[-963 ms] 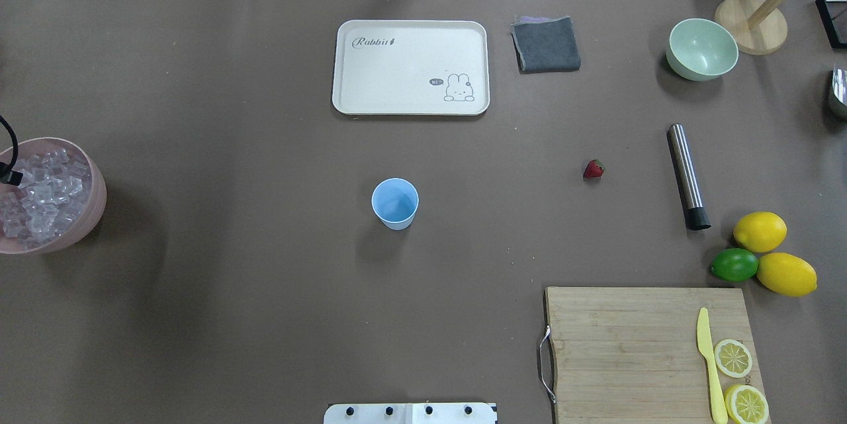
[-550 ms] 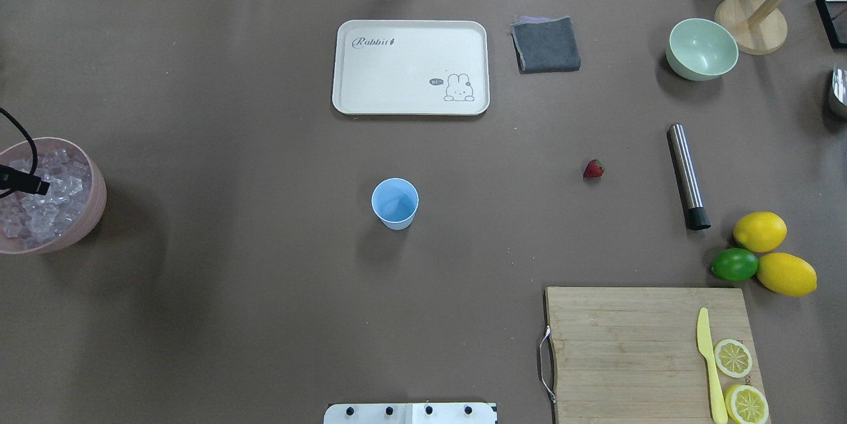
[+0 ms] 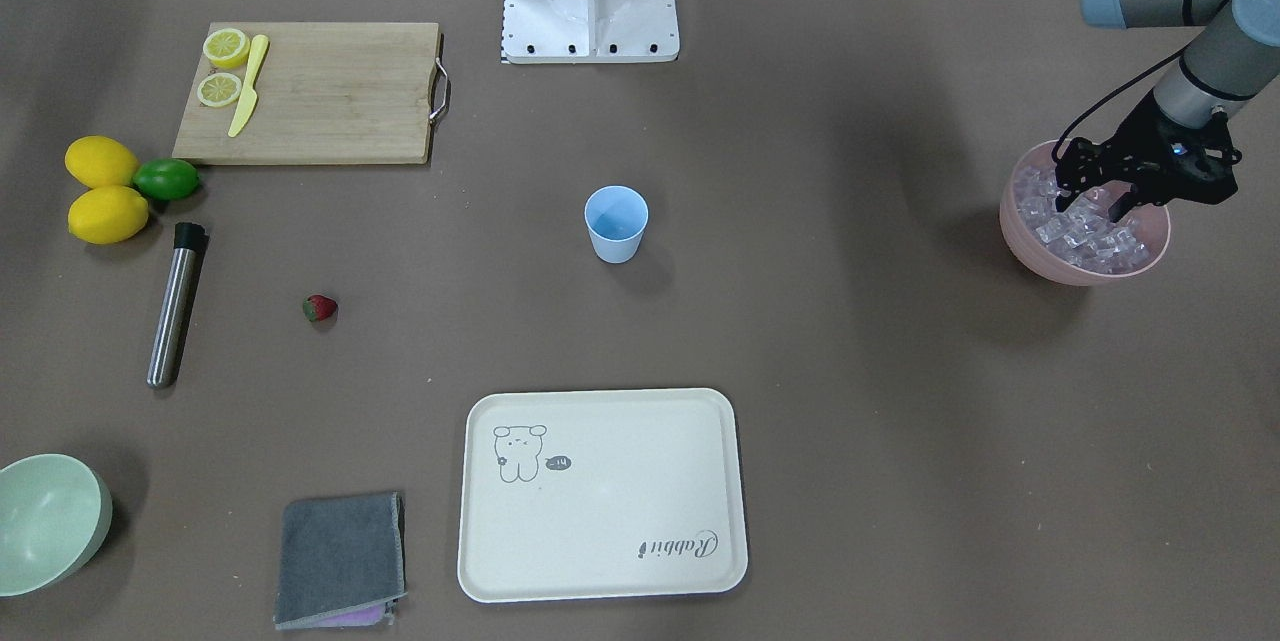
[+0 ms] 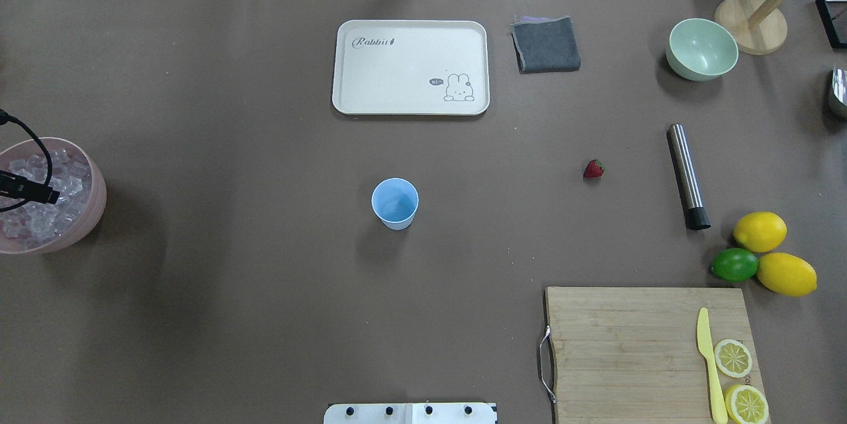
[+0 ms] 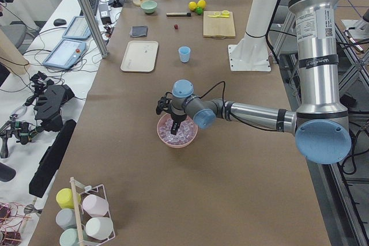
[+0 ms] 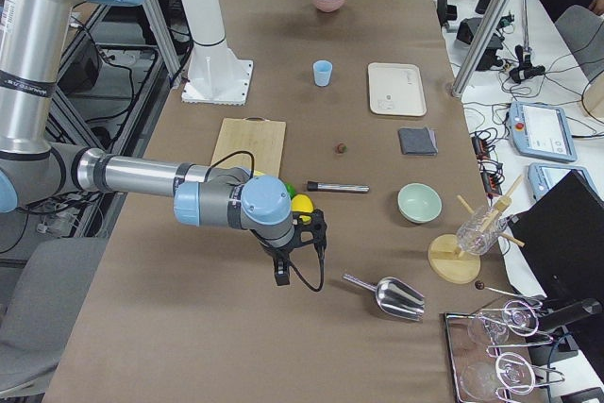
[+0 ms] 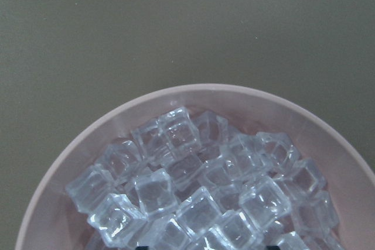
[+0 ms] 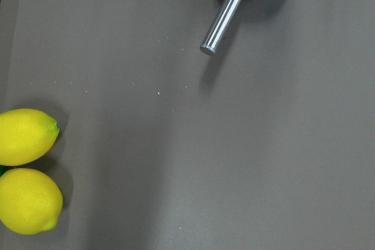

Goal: Mash ice and strawberries in cup
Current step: 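Lower the left gripper into the pink bowl and grasp ice cubes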

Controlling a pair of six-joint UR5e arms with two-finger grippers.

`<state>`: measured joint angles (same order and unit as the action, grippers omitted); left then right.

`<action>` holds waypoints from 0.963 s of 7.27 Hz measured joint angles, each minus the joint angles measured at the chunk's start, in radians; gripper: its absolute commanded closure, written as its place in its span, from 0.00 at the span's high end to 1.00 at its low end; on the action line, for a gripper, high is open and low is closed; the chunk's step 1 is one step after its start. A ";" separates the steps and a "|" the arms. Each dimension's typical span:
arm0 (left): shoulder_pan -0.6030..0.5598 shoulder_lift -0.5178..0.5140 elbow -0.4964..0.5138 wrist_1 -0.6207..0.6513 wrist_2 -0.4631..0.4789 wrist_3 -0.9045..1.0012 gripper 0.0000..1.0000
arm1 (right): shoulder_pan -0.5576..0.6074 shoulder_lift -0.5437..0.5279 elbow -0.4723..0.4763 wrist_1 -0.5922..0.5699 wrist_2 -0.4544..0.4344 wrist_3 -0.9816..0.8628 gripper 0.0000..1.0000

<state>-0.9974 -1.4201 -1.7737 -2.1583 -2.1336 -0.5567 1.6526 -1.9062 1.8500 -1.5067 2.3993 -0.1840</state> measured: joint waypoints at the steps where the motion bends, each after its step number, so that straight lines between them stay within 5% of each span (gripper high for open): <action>1: 0.004 -0.001 0.002 0.000 0.002 0.001 0.66 | 0.000 0.000 0.000 -0.001 -0.001 0.000 1.00; 2: 0.008 -0.002 0.005 0.000 0.004 0.002 0.55 | 0.000 0.000 0.000 -0.001 -0.001 0.000 1.00; 4: 0.009 -0.010 0.014 0.001 0.007 0.004 0.00 | 0.000 0.001 0.000 -0.001 0.000 0.000 1.00; 7: 0.007 -0.013 0.013 0.004 -0.003 0.009 0.00 | 0.000 0.003 0.001 -0.001 0.000 0.000 1.00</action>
<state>-0.9906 -1.4330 -1.7611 -2.1542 -2.1364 -0.5477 1.6526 -1.9027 1.8509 -1.5079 2.3992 -0.1838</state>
